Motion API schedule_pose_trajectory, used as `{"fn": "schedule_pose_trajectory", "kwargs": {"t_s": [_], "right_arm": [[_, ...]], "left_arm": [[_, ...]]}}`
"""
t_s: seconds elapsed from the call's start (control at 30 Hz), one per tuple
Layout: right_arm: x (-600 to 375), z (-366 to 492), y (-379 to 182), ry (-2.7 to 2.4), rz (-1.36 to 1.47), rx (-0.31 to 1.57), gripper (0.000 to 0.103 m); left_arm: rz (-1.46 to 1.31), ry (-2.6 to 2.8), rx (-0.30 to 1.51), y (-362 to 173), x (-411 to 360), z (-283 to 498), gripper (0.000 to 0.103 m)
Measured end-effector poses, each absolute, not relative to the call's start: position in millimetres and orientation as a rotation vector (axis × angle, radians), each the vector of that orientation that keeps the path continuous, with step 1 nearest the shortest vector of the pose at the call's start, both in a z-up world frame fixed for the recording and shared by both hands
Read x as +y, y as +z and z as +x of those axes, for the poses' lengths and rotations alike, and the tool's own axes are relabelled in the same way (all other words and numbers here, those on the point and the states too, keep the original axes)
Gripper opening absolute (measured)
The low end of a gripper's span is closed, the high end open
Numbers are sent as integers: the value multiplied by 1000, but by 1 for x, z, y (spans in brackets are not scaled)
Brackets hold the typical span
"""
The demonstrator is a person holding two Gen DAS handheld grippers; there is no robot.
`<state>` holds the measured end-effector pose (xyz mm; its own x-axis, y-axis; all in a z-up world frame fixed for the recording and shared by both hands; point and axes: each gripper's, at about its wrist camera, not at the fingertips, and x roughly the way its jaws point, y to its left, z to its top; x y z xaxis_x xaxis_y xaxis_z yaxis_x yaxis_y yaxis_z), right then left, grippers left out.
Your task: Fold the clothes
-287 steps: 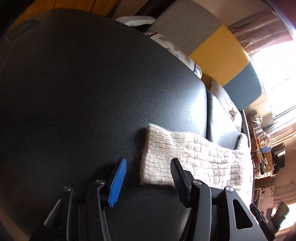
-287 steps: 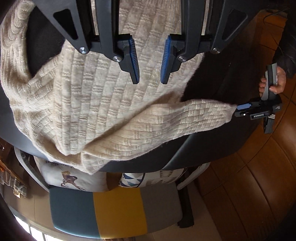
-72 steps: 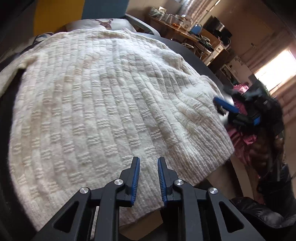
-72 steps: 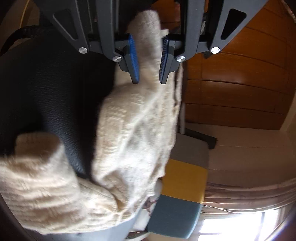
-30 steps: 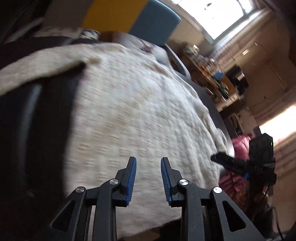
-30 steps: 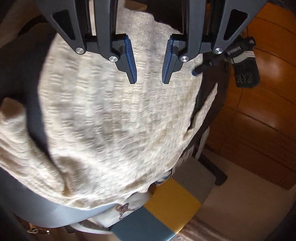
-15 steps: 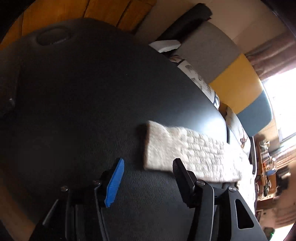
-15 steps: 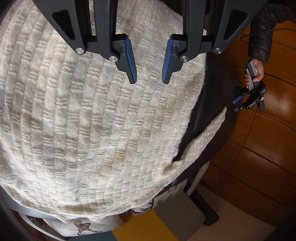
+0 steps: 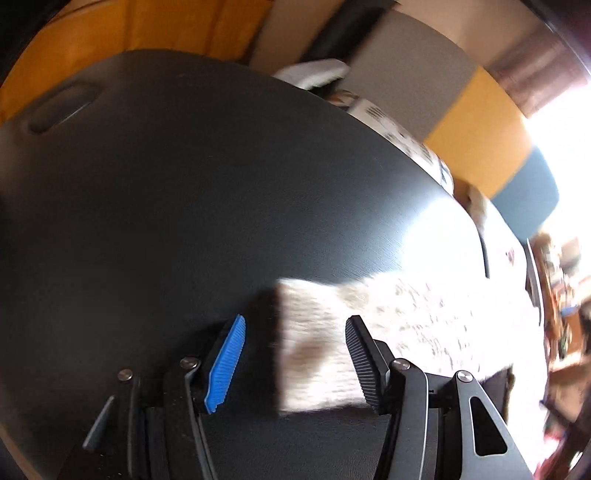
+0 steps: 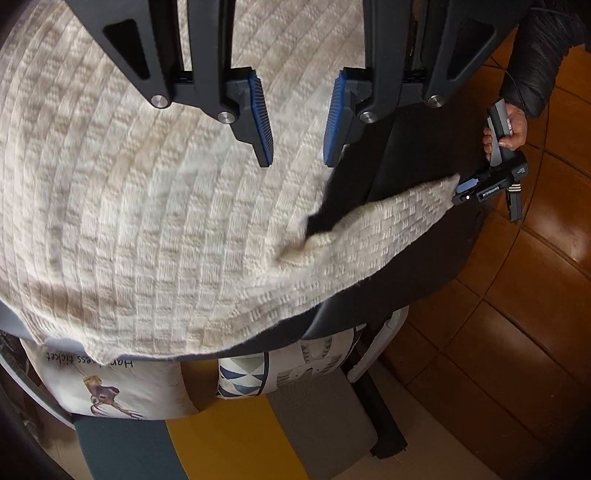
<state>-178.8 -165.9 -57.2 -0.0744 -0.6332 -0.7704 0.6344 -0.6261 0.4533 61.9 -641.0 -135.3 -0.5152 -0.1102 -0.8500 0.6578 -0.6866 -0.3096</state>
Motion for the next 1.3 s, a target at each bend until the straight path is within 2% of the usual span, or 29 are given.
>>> {"fn": "schedule_pose_trajectory", "kwargs": {"t_s": [0.03, 0.07, 0.17, 0.43, 0.73, 1.03, 1.13, 1.17, 1.3], "right_arm": [[-170, -185, -58, -1842, 1302, 16, 29], [-174, -192, -59, -1857, 1296, 31, 29], [-183, -211, -65, -1897, 1290, 73, 29], [-198, -260, -83, -1963, 1297, 153, 29], [-255, -259, -112, -1935, 1336, 242, 28], [-281, -252, -114, -1937, 1338, 192, 28], [-287, -250, -113, -1936, 1339, 170, 28], [-283, -252, -111, -1916, 1344, 146, 28], [-252, -259, -98, -1854, 1336, 8, 28]], "left_arm": [[1205, -2232, 809, -136, -635, 57, 37], [1211, -2236, 769, -136, -630, 55, 15], [1186, -2229, 706, -134, -624, 54, 9], [1008, -2167, 616, -112, -639, 69, 9], [1067, -2019, 544, -129, -680, 52, 9], [1073, -1897, 578, -131, -702, 82, 9], [1106, -1914, 604, -126, -702, 84, 13], [1110, -1914, 601, -122, -702, 84, 17], [1130, -1903, 558, -102, -700, 90, 18]]}}
